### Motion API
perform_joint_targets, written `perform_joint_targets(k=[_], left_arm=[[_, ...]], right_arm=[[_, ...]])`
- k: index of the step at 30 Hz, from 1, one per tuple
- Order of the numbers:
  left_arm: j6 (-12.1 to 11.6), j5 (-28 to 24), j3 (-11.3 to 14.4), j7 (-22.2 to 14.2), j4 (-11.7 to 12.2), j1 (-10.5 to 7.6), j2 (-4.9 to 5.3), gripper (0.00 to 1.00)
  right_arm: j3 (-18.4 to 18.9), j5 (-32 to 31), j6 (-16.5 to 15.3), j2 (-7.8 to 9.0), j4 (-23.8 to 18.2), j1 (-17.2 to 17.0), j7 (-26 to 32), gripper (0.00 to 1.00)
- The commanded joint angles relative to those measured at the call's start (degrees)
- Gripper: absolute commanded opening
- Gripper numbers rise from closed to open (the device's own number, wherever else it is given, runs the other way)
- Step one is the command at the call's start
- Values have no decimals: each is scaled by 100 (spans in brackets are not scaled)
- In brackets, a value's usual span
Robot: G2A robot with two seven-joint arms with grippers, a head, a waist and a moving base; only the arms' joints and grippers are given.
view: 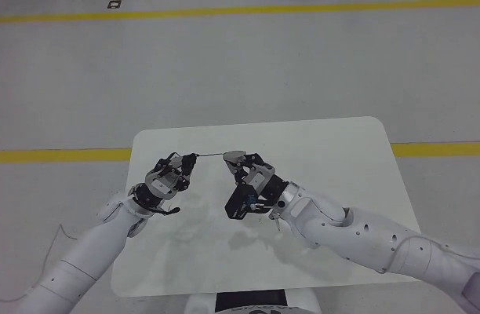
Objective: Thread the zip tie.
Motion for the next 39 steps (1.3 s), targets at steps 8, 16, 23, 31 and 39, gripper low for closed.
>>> perform_joint_targets(k=[8, 16, 23, 31, 39], left_arm=[[0, 0, 0, 0, 0, 0, 0, 0], [0, 0, 0, 0, 0, 0, 0, 0], [0, 0, 0, 0, 0, 0, 0, 0], [0, 0, 0, 0, 0, 0, 0, 0], [0, 0, 0, 0, 0, 0, 0, 0]], right_arm=[[25, 0, 0, 40, -9, -33, 99, 0], [53, 0, 0, 60, -18, -76, 41, 0], [18, 0, 0, 53, -38, -41, -91, 44], [-92, 0, 0, 2, -38, 50, -147, 45], [-208, 0, 0, -79, -35, 109, -191, 39]])
